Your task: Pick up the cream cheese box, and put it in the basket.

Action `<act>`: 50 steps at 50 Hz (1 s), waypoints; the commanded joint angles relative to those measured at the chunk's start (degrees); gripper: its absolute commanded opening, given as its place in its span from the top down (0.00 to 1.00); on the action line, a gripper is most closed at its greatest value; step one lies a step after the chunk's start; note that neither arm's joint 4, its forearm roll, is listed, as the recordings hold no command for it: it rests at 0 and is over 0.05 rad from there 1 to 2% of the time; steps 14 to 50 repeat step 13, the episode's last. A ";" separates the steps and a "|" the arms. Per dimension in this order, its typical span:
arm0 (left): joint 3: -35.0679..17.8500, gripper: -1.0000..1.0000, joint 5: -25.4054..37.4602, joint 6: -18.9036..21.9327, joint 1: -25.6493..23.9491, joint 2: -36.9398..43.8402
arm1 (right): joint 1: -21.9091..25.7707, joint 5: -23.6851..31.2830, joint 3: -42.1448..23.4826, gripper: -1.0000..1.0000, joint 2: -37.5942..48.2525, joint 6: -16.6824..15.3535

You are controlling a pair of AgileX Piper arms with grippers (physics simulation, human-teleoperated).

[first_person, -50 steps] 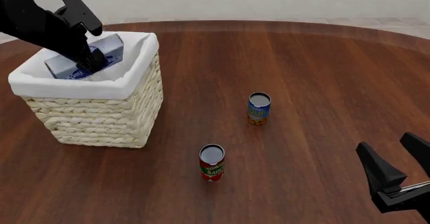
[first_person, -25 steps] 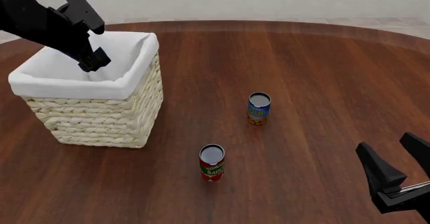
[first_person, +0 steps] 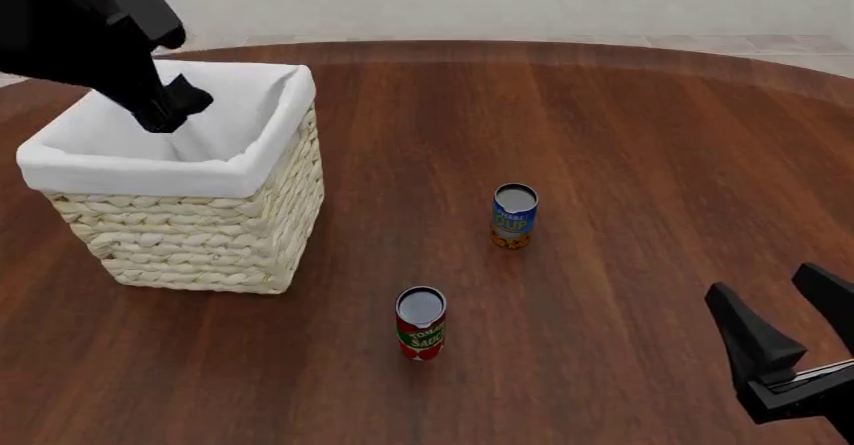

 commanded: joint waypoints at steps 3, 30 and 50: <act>1.24 0.00 0.38 -2.87 -2.99 -10.67 | 0.19 -0.10 0.00 0.00 0.23 -0.19; 4.84 0.00 -2.37 -8.58 -3.06 -17.90 | 0.13 0.13 0.00 0.00 -0.11 -0.07; 4.84 0.00 -2.37 -8.58 -3.06 -17.90 | 0.13 0.13 0.00 0.00 -0.11 -0.07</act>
